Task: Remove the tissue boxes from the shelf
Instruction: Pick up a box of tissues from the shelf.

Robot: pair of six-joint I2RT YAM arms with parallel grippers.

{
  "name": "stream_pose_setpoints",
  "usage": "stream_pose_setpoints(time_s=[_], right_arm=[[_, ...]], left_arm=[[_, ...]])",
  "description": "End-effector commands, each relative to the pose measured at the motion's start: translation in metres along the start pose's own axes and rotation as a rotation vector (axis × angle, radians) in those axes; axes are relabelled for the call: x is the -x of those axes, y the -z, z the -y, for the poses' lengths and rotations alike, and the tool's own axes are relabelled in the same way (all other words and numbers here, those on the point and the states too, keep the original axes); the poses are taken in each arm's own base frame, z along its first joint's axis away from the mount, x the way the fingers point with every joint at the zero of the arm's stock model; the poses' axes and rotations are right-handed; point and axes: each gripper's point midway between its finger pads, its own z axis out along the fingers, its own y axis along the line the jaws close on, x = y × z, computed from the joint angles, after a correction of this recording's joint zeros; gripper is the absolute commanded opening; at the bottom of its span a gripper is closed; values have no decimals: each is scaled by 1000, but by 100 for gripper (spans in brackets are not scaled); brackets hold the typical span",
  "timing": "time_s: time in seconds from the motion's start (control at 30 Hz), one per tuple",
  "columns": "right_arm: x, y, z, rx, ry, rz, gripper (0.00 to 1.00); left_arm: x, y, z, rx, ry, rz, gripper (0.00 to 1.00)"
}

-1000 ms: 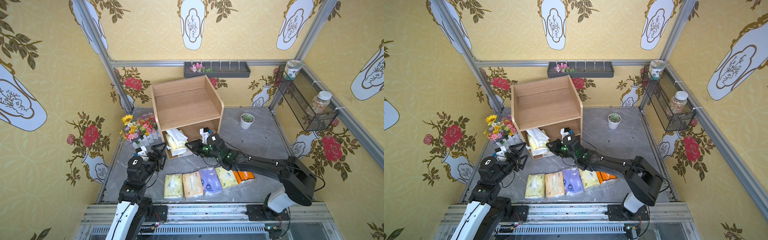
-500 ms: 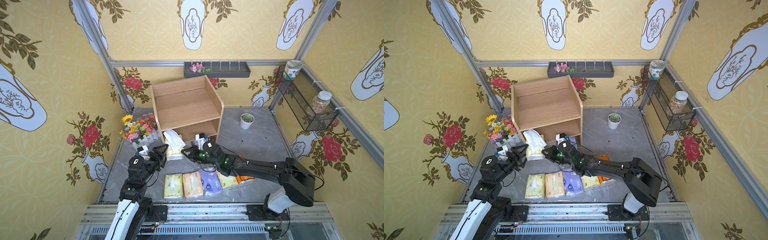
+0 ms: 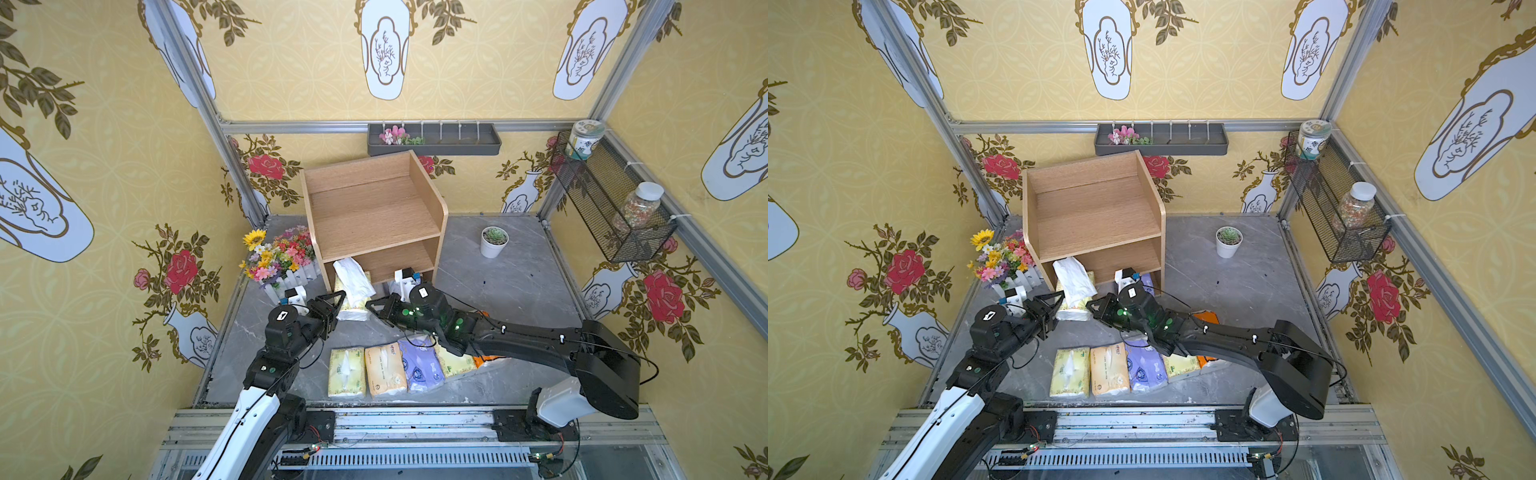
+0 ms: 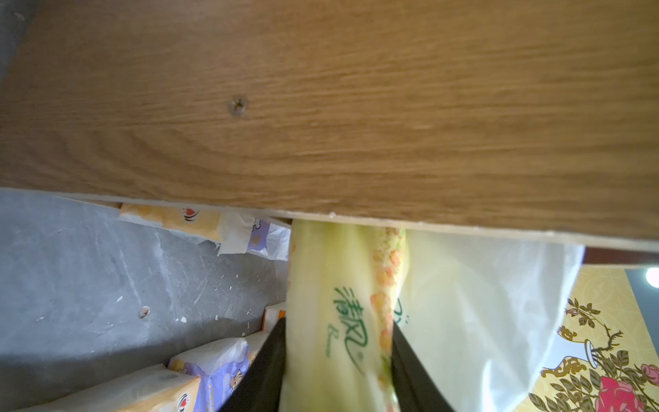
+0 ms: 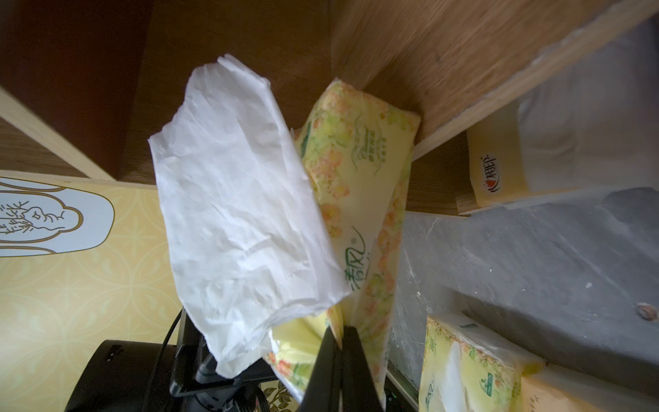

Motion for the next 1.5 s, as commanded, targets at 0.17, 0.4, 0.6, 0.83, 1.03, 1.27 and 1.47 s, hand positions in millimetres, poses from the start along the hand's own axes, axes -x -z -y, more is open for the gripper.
stream_pose_setpoints(time_s=[0.17,0.4,0.6,0.83,1.03,1.27,1.47], right_arm=[[3,39,-1,-9,93,-34,62],[12,73,-1,22,160,-4,97],[12,64,-21,145,162,-43,99],[11,54,-49,310,151,-65,94],[12,50,-60,378,143,-64,80],[12,45,-63,438,103,-63,53],[12,40,-63,447,95,-66,39]], left_arm=[[-7,1,22,-76,-93,-37,27],[-26,2,29,-159,-119,-138,27],[-41,10,45,-239,-139,-217,27],[-54,18,51,-272,-158,-283,28],[-54,20,51,-287,-156,-277,28],[-52,19,52,-288,-152,-269,28],[-50,19,50,-283,-149,-249,44]])
